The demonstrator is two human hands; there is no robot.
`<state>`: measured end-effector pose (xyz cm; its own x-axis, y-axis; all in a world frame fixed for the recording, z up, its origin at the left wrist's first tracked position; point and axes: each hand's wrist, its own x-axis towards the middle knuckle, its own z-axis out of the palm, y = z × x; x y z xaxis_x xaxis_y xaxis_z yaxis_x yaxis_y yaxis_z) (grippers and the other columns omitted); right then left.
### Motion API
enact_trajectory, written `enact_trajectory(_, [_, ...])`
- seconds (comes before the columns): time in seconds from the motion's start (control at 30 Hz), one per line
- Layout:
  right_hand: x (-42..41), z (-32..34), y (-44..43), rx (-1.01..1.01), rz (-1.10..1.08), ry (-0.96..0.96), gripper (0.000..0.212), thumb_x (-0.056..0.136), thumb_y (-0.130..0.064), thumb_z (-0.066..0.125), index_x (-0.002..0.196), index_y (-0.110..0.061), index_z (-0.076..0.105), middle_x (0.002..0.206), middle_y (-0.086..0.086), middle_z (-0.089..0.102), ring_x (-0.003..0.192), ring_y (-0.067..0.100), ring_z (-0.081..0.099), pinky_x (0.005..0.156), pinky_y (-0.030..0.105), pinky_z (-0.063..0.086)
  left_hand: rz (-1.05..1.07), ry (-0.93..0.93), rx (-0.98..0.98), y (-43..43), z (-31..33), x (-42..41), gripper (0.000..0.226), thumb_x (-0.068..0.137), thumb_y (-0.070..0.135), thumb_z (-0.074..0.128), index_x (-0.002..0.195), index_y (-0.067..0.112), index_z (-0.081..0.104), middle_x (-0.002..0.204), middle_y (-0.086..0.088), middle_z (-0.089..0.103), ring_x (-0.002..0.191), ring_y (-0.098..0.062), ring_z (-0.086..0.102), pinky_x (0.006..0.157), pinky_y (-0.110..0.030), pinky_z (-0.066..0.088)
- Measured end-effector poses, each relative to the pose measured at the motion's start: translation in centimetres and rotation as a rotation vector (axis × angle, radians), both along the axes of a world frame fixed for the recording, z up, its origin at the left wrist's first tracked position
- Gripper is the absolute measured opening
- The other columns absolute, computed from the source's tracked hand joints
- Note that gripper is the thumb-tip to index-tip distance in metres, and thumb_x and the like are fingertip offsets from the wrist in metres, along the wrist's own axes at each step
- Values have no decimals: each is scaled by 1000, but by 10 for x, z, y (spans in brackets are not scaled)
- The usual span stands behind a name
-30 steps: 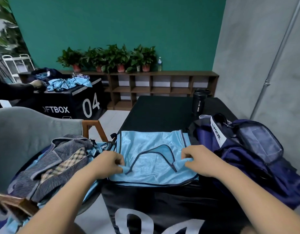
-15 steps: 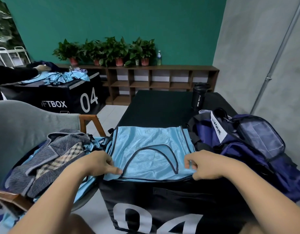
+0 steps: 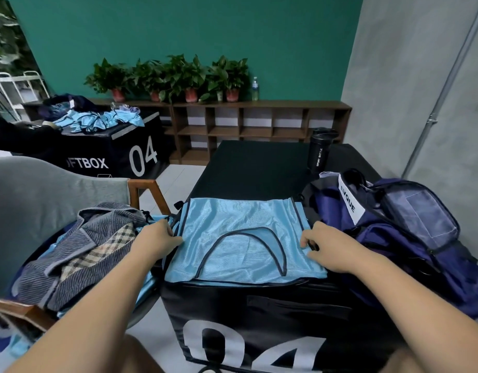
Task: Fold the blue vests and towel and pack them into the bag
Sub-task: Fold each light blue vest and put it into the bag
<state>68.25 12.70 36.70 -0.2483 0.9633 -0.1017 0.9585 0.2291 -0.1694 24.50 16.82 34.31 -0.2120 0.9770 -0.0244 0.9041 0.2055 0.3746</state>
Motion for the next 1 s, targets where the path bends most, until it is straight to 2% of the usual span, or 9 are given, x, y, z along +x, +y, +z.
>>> enact_trajectory(0.1, [5,-2,2,-16,-38,5,13,95,-25,64,96,-38,59,99,-12,53,85,13,59,82,37,54,38,-33,20,5,-3,-6,25,89,29,75,93,10,60,84,-10,70,81,-25,64,66,-37,49])
enact_trajectory(0.2, [8,0,4,6,-77,9,18,95,-15,54,90,-32,58,92,-11,61,86,20,62,81,40,57,52,-34,22,9,-6,-10,25,85,29,76,79,11,60,78,-16,72,75,-30,68,58,-33,43])
enact_trajectory(0.3, [7,5,1,-10,-37,-60,39,89,0,47,103,-36,54,104,-9,48,90,22,56,79,41,53,40,-34,-14,14,-9,-11,38,85,42,78,70,14,57,63,-11,62,58,-25,56,54,-31,36])
enact_trajectory(0.4, [3,5,-1,-3,29,-151,55,86,5,46,121,-37,52,116,-6,38,104,22,46,77,37,45,19,-30,-30,20,-10,-9,37,87,40,78,64,16,61,59,-7,61,56,-22,55,54,-30,40])
enact_trajectory(0.5, [2,-1,2,70,66,-153,44,92,-3,54,118,-39,60,122,-9,41,110,21,42,86,32,38,9,-43,-12,27,-8,-6,32,90,34,76,73,8,68,74,-13,73,67,-24,64,62,-33,49])
enact_trajectory(0.57, [-1,-2,2,112,96,-154,33,94,-13,60,114,-40,64,123,-11,44,112,19,42,93,34,36,11,-55,12,34,-7,-5,28,89,32,77,81,6,72,77,-10,74,74,-23,67,65,-35,52])
enact_trajectory(0.7, [-15,-1,-5,203,231,-148,19,92,-29,65,108,-38,68,121,-16,50,116,17,44,99,36,32,12,-37,62,56,-4,3,21,90,28,77,81,11,70,72,-7,72,71,-23,67,59,-32,51])
enact_trajectory(0.83, [-40,-6,-16,185,380,-67,14,96,-37,61,108,-37,67,114,-13,59,114,16,51,98,38,35,9,40,118,87,-8,13,19,93,29,73,85,12,68,74,-8,71,68,-25,66,55,-32,51])
enact_trajectory(1.0, [-69,-20,-22,230,477,32,10,101,-36,56,108,-33,64,106,-6,60,108,22,54,97,41,40,-22,123,150,133,-13,31,14,95,26,66,99,13,68,88,-8,69,85,-32,62,76,-40,60])
